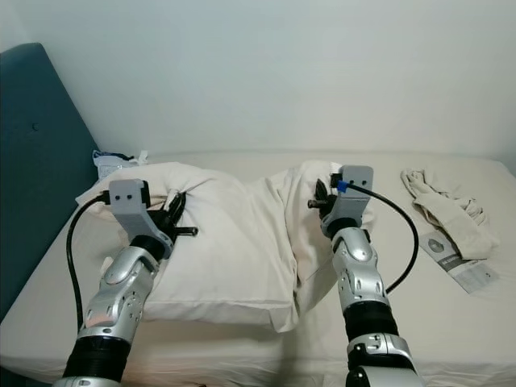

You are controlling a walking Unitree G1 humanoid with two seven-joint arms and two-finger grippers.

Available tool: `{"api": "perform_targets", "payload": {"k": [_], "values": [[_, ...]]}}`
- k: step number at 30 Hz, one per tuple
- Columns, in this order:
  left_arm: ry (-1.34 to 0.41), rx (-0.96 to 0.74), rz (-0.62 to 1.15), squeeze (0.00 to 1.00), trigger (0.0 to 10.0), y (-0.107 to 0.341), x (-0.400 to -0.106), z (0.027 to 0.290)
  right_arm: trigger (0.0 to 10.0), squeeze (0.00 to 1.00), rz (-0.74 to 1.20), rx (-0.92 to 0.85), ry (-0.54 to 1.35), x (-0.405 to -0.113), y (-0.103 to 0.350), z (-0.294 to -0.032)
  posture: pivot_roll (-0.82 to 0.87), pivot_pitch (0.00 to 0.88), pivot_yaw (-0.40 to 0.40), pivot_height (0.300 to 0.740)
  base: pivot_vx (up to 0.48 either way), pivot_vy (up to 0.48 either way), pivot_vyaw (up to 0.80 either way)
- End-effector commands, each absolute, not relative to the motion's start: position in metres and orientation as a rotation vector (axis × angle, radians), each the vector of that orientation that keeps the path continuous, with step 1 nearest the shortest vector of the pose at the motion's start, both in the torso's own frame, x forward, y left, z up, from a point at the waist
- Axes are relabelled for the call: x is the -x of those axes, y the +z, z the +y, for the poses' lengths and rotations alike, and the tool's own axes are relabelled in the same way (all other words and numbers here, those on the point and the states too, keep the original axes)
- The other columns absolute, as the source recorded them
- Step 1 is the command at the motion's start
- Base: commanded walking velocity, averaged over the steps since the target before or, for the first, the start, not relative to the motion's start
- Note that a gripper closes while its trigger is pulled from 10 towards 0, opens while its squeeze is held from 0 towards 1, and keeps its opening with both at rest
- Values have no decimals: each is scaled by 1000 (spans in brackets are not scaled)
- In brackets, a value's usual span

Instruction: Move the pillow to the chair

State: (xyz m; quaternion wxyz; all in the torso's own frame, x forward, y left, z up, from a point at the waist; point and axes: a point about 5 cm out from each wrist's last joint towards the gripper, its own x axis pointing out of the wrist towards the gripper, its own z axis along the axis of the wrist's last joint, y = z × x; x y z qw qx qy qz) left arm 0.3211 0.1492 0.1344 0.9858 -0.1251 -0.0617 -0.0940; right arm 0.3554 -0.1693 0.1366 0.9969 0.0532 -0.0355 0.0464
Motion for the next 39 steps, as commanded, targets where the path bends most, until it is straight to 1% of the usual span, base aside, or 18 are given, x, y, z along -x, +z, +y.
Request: {"api": "perform_targets", "payload": {"k": [1,14,32,39], "values": [[-233,246,-164,0,10000,145,-322,145,10000,0,-88,-117,139,-356,141,-158,16,37,16,740,-349,0,0],[-236,235,-157,0,10000,144,-321,145,10000,0,-87,-123,143,-355,140,-156,21,37,17,740,-345,0,0],[-249,211,-140,0,10000,144,-321,146,10000,0,-81,-142,135,-352,137,-157,29,44,33,740,0,0,0],[-252,183,-108,0,10000,140,-321,143,10000,0,-70,-147,129,-351,135,-160,25,47,34,740,0,0,0]]}}
